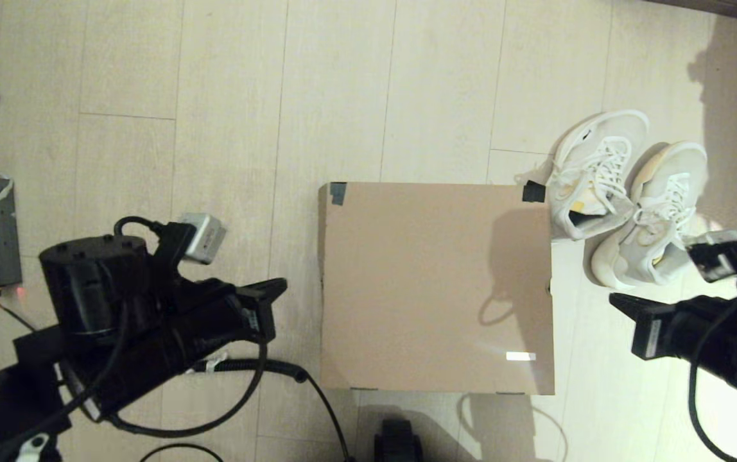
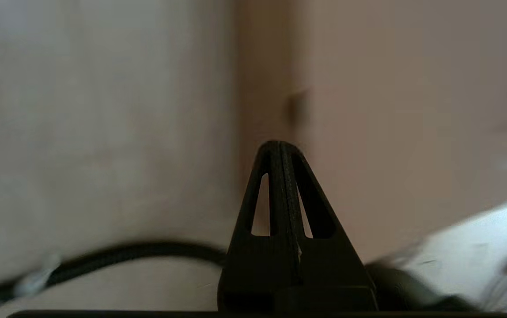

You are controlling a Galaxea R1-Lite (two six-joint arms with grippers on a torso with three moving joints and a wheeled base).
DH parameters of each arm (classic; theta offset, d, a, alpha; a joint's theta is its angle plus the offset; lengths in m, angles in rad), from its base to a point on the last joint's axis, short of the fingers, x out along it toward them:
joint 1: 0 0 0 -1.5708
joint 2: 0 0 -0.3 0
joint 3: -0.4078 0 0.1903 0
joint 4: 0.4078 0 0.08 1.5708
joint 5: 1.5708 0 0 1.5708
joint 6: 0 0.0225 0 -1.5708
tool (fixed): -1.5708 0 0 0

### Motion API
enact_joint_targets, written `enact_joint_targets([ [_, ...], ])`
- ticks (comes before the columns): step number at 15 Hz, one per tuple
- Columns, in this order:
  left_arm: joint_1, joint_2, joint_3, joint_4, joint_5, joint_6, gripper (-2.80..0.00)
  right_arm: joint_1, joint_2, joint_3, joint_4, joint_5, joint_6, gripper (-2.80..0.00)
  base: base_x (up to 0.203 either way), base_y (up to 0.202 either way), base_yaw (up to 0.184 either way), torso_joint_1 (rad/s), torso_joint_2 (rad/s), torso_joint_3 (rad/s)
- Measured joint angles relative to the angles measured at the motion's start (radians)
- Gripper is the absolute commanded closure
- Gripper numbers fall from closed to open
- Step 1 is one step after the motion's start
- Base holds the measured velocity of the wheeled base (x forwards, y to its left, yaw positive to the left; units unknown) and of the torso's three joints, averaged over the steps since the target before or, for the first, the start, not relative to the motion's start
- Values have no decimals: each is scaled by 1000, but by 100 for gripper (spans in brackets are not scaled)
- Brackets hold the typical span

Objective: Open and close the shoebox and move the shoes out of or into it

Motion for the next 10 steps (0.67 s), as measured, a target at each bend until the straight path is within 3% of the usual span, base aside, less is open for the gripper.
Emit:
enact_joint_targets([
  [5, 69, 173, -89, 19, -24, 22, 0, 1, 255, 33, -291, -11, -28, 0, 0, 0, 0, 0, 0, 0],
  [10, 73, 354, -191, -1, -34, 26, 0, 9, 402, 38, -395, -7, -38, 0, 0, 0, 0, 0, 0, 0],
])
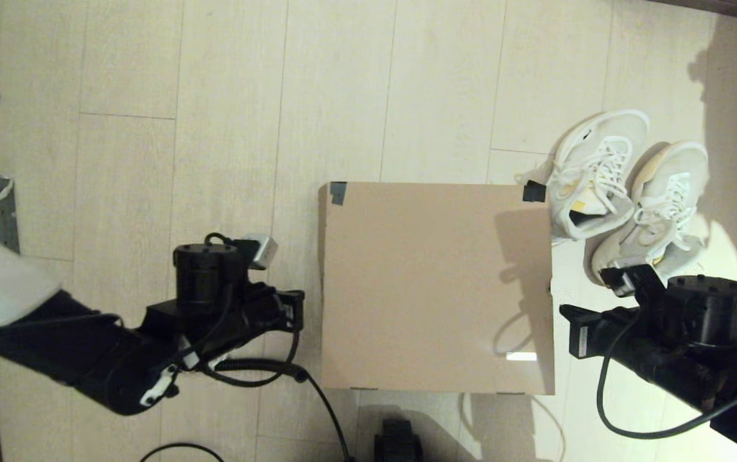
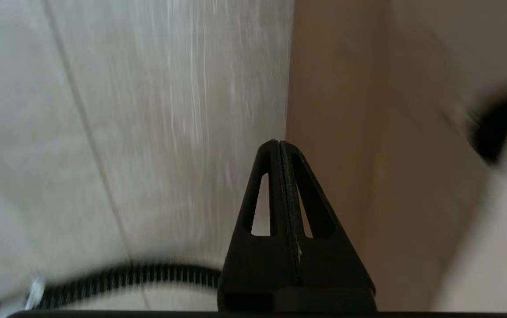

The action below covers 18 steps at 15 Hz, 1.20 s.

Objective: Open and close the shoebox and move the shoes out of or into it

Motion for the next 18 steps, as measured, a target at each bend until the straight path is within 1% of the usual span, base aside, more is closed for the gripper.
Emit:
enact_joint_targets([
  [4, -4, 87, -90, -1, -1, 0, 0, 75, 110, -15, -100, -9, 1, 0, 0, 0, 0, 0, 0, 0],
  [7, -6, 131, -169, 6, 3, 0, 0, 106, 172, -65, -127, -46, 4, 0, 0, 0, 0, 0, 0, 0],
  [11, 14, 175, -293, 6, 16, -2, 0, 112, 199, -147, -125, -70, 7, 0, 0, 0, 0, 0, 0, 0],
  [15, 52, 187, -407, 13, 33, -3, 0, 84, 179, -216, -131, -79, 4, 0, 0, 0, 0, 0, 0, 0],
  [18, 67, 191, -506, 46, 34, -3, 0, 68, 164, -254, -125, -84, 0, 0, 0, 0, 0, 0, 0, 0],
])
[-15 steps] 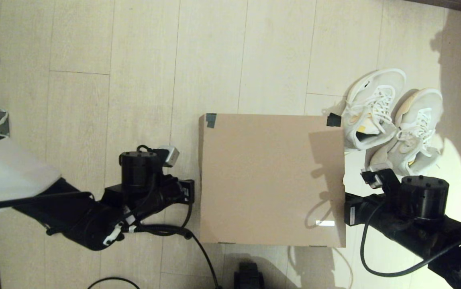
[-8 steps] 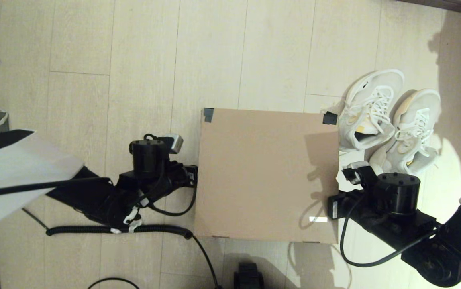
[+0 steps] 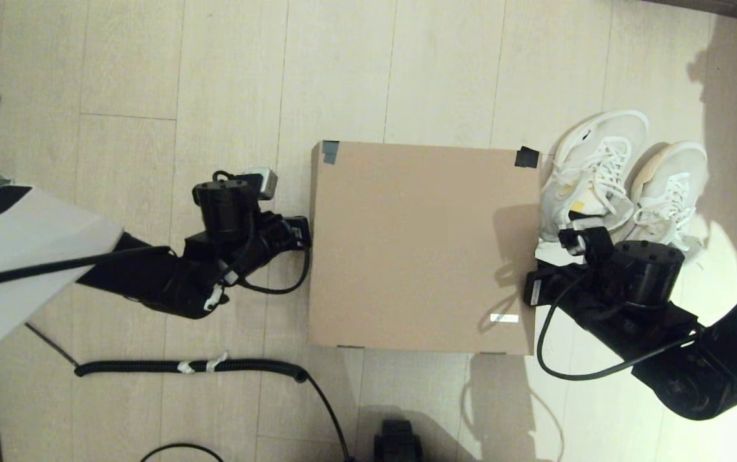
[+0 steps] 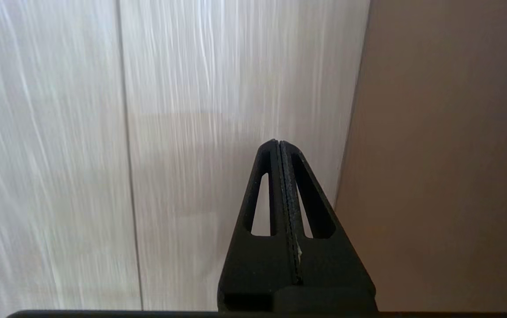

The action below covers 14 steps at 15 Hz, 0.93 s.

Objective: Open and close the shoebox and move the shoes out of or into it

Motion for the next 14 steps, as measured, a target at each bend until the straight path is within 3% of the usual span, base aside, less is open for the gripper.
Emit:
enact_joint_targets([
  [3, 6, 10, -91, 27, 0, 0, 0, -7, -39, 7, 8, -13, -1, 0, 0, 0, 0, 0, 0, 0],
  [6, 12, -7, -98, 39, 3, 0, 0, -28, -99, 6, 49, -12, 0, 0, 0, 0, 0, 0, 0, 0],
  [14, 59, -130, -18, 52, 1, 0, 0, -37, -80, -207, 97, -11, 19, 0, 0, 0, 0, 0, 0, 0],
])
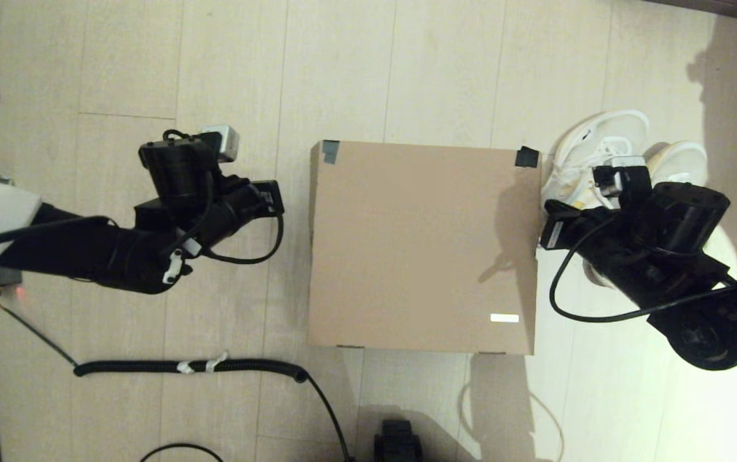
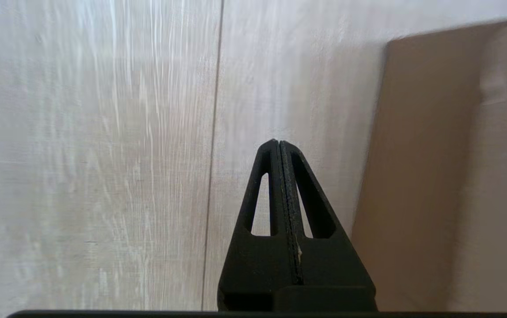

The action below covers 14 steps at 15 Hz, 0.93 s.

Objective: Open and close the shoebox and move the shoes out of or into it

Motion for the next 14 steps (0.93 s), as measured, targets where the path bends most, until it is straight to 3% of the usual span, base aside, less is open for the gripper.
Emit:
enact_joint_targets([
  [4, 2, -61, 44, 0, -2, 0, 0, -15, 77, -71, 0, -22, -8, 0, 0, 0, 0, 0, 0, 0],
  [9, 1, -167, 168, -2, -3, -1, 0, -136, 1, 29, 35, -26, -17, 0, 0, 0, 0, 0, 0, 0],
  [14, 18, -329, 339, -3, 1, -1, 0, -146, -185, 172, 66, -21, -16, 0, 0, 0, 0, 0, 0, 0],
])
